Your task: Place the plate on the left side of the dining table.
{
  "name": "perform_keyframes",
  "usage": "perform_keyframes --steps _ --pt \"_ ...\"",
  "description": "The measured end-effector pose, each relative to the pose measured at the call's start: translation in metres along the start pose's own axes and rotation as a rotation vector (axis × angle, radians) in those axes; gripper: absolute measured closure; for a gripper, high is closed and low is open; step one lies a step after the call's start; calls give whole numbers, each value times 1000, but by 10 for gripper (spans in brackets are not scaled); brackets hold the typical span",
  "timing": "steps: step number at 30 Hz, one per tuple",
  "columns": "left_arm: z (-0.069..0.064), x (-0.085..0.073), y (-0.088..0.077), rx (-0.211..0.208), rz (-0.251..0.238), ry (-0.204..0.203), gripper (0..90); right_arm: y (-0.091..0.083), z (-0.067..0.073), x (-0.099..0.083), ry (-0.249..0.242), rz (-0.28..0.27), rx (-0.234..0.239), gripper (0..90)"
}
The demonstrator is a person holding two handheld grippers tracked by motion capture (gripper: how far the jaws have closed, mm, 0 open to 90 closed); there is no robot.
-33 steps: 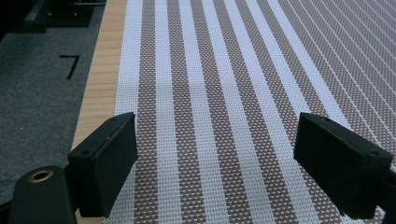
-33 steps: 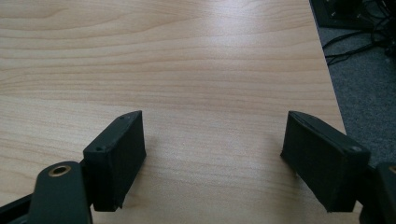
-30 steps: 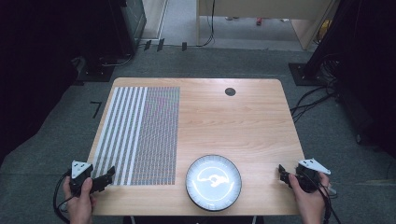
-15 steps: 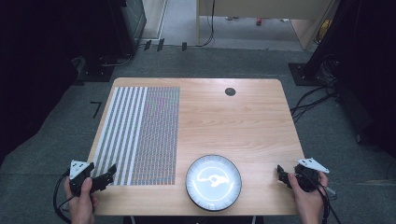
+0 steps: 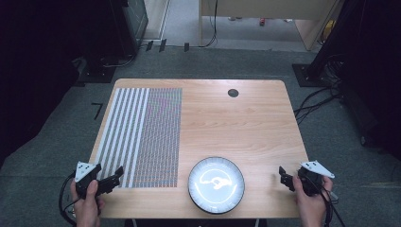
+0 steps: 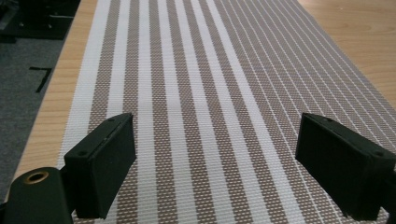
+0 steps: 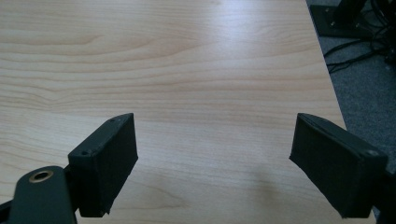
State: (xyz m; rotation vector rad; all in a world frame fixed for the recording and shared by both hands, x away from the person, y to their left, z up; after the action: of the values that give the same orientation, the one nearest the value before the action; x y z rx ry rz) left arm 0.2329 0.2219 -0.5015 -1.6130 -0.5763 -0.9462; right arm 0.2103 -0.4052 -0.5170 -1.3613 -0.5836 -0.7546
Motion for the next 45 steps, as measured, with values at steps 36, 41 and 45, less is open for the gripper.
perform_keyframes --steps 36,41,45 --pt "-61 4 6 -115 6 97 121 -19 51 4 -57 -51 110 145" --pt "-65 4 6 -123 7 102 121 -20 55 4 -65 -53 119 145" --pt "-69 4 7 -133 8 110 121 -21 59 3 -70 -54 129 146"
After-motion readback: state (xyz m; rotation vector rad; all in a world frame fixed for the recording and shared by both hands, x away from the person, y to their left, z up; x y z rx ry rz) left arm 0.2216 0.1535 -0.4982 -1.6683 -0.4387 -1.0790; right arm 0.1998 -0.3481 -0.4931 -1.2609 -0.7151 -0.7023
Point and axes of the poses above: each handheld gripper's, and its own axes: y roughly forward along the jaws, x roughly out of its top, z roughly to its left, the point moved 2 cm from there along y, roughly forward along the jaws, and after that the axes turned 7 degrees about y, right-handed, at the moved point
